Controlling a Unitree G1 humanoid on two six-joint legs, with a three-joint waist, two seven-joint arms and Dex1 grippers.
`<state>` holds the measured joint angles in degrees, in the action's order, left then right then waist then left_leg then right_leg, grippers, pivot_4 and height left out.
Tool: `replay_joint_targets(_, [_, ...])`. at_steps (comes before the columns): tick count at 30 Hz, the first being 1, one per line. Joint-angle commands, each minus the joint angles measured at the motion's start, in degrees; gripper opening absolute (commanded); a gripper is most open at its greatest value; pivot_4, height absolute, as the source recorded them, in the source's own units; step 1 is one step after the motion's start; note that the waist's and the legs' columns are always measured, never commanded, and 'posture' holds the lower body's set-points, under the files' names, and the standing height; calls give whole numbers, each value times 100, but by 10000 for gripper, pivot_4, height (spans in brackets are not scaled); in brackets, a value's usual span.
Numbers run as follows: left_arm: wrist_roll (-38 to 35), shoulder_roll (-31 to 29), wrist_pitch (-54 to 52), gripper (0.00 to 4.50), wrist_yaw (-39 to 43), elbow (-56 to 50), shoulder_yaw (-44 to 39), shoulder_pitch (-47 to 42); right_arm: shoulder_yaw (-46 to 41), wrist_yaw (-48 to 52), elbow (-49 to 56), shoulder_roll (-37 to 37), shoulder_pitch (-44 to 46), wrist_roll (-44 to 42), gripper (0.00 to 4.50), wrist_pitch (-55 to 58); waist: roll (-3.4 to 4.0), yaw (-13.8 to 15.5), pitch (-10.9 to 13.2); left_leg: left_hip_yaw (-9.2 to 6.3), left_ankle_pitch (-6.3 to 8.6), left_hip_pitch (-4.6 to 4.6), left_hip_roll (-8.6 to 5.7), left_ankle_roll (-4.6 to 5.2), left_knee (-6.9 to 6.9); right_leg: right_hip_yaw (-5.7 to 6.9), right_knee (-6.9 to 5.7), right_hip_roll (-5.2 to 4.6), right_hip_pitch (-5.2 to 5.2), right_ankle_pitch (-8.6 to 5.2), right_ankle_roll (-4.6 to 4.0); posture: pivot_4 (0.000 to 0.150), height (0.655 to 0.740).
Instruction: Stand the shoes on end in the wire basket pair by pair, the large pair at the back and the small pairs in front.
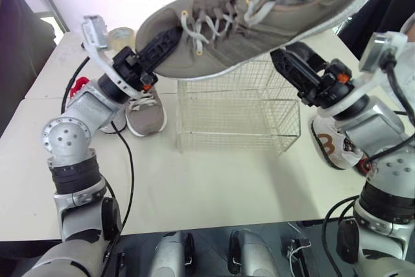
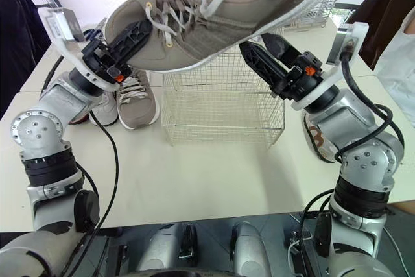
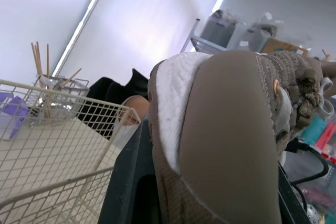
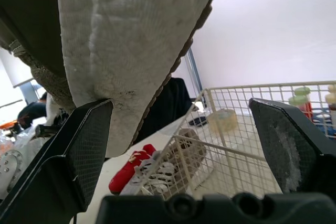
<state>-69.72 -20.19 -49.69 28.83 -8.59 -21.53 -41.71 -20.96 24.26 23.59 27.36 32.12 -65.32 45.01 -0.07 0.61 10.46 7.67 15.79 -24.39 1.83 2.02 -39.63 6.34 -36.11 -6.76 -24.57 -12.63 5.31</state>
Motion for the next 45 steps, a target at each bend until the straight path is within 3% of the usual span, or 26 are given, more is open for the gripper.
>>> replay_joint_targets(1, [-68, -4, 36, 7916, -41, -110, 138, -47, 200, 137, 289, -37, 271, -338, 44611, -111, 0, 3, 0, 0, 0, 0, 0, 0, 0, 0, 0, 0, 0, 0, 0, 1500, 7400])
replay_joint_targets(15, [-227, 80, 144, 7916, -286, 31, 148, -98, 247, 154, 269, 119, 365, -723, 44611, -217, -2, -1, 2, 0, 3, -1, 0, 5, 0, 0, 3, 0, 0, 0, 0, 1500, 7400])
replay_joint_targets(31, [-579, 246, 153, 7916, -578, -248, 304, 43, 447, -536, 88, -479, 714, -672, 44611, -686, -2, -6, 2, 1, 3, -1, 1, 5, 0, 1, 3, 0, 0, 0, 0, 1500, 7400])
replay_joint_targets(32, [-589, 244, 155, 7916, -592, -261, 314, 56, 444, -555, 83, -505, 726, -706, 38821, -708, -2, -5, 2, 0, 3, -1, 1, 5, 0, 1, 3, 0, 0, 0, 0, 1500, 7400])
replay_joint_targets(37, [-616, 177, 54, 7916, -709, -300, 398, 146, 457, -625, 103, -505, 755, -798, 19290, -726, -2, -6, 2, 0, 3, -2, 1, 5, 0, 1, 4, 0, 0, 0, 0, 1500, 7400])
replay_joint_targets(42, [-690, 25, -138, 7916, -797, -312, 469, 206, 445, -734, 85, -398, 839, -789, 17796, -707, -2, -10, 2, 0, 4, -1, 1, 6, 0, 1, 3, 0, 0, 0, 0, 1500, 7400])
replay_joint_targets(45, [-691, -174, -280, 21406, -766, -403, 533, 273, 424, -766, -9, -191, 952, -744, 17795, -599, 0, -23, 3, 0, 4, -2, 1, 6, 1, 1, 3, 0, -1, 0, 0, 1500, 7400])
